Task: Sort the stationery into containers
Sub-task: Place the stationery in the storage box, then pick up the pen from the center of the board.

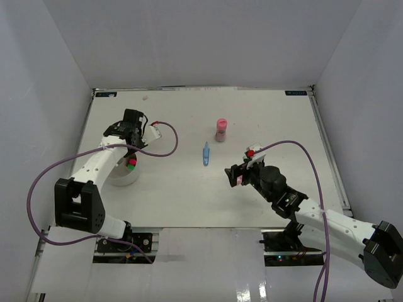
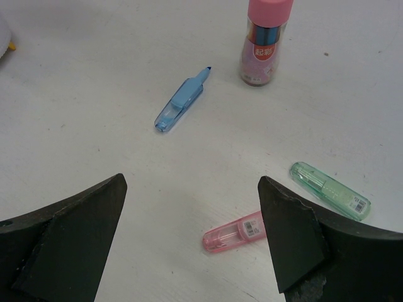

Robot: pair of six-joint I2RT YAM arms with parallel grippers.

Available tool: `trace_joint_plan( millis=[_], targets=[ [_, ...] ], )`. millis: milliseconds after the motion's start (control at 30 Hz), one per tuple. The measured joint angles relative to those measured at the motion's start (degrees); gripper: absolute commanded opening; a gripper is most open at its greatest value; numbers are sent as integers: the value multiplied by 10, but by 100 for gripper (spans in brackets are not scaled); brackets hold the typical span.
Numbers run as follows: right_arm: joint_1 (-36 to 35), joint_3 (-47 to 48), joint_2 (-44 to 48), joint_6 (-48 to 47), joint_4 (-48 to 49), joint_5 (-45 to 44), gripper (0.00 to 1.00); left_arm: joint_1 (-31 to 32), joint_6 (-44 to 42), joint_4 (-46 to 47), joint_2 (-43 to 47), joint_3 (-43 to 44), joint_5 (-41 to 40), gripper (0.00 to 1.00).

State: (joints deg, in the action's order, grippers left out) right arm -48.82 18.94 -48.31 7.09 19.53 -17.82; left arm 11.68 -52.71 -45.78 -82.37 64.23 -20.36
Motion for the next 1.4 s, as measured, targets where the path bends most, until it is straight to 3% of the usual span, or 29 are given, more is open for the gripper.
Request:
trace_joint_plan(
  millis=[333, 533, 767, 800, 833, 1167, 1400],
  targets=[
    [0, 0, 0, 0, 0, 0, 91, 0, 20, -1, 9, 14, -3, 52],
    [0, 0, 0, 0, 0, -2, 91, 5, 102, 19, 35, 88, 20, 58],
    [5, 0, -1, 9, -3, -38, 90, 13, 249, 64, 126, 101, 103, 81],
    [7, 3, -5, 14, -10, -46, 90, 13, 276, 75, 139, 99, 115, 94],
    [9, 7, -11, 17, -20, -54, 90, 13, 301, 87, 153, 96, 126, 98],
    [97, 53, -64, 68, -102, -56, 92, 13, 554, 221, 240, -12, 246, 98],
    [128, 89, -118, 68, -109, -15, 93, 13, 631, 339, 277, -157, 323, 98]
  ],
)
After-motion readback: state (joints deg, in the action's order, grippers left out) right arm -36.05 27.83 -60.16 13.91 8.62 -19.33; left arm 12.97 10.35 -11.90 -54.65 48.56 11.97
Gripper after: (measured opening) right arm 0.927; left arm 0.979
